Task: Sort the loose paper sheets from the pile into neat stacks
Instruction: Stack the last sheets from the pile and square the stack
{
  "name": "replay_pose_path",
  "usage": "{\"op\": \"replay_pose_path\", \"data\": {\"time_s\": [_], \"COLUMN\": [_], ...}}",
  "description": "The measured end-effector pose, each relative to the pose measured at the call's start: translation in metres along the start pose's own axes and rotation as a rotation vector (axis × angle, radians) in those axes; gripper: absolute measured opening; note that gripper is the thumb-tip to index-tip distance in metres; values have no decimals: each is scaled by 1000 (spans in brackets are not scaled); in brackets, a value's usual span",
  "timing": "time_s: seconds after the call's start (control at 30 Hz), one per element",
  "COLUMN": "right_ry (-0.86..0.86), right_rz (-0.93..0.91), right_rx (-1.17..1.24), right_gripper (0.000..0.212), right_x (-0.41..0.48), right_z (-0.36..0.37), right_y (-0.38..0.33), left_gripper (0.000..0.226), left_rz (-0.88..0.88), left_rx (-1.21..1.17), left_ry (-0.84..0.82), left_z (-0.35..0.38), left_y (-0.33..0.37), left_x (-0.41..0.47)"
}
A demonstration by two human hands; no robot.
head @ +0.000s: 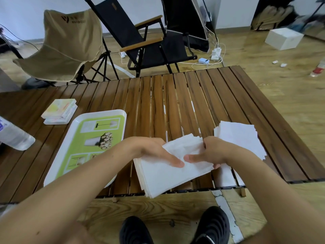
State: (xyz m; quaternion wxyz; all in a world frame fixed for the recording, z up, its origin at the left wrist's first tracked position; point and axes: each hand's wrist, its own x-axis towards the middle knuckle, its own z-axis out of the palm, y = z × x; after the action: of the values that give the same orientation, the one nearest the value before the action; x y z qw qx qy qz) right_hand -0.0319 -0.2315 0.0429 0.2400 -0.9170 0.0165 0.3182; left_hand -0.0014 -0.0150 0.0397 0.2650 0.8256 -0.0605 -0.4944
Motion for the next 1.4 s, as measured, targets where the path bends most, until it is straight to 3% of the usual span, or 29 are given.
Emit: {"op": "replay_pose_path", "data": {"time_s": [0.13,0.27,0.37,0.6,0.7,0.8,1.0,1.1,1.17,1.27,1.33,1.4], "right_ry": [-11,-210,-278,-180,-189,-178,-163,-152,-170,-101,9,259], "right_rz": [-84,-276,-398,-400,-375,-297,-147,-135,-163,-225,-257,-191], "right_rx": [41,369,581,825,901,970,858,736,662,642,605,425], "right_gripper": [86,41,39,39,40,42,58,80,84,45,22,16], "right_x": [-2,-18,-19,-10,-4,16,50,47,33,15,1,-3], "right_z": [-8,-18,-17,11,37,73,153,164,152,115,74,31], "right_y": [6,3,0,-47,-90,-139,-204,-210,-202,-162,-119,-66], "left_gripper": [55,49,45,44,40,53,86,91,83,55,66,79], "left_rz": [59,133,183,48,-7,-47,-132,-136,-136,-109,-99,-88], "left_rx": [3,-18,-57,-63,-141,-301,-419,-417,-353,-190,-31,126], "left_ry": [90,17,47,0,90,236,391,421,420,406,450,493], "left_z": [11,5,-11,-71,-92,-104,-93,-87,-85,-90,-96,-106], "left_y": [2,2,4,-28,-74,-135,-233,-261,-260,-253,-253,-270], "left_x": [-5,-23,-41,-97,-120,-134,-145,-140,-137,-137,-132,-122]}}
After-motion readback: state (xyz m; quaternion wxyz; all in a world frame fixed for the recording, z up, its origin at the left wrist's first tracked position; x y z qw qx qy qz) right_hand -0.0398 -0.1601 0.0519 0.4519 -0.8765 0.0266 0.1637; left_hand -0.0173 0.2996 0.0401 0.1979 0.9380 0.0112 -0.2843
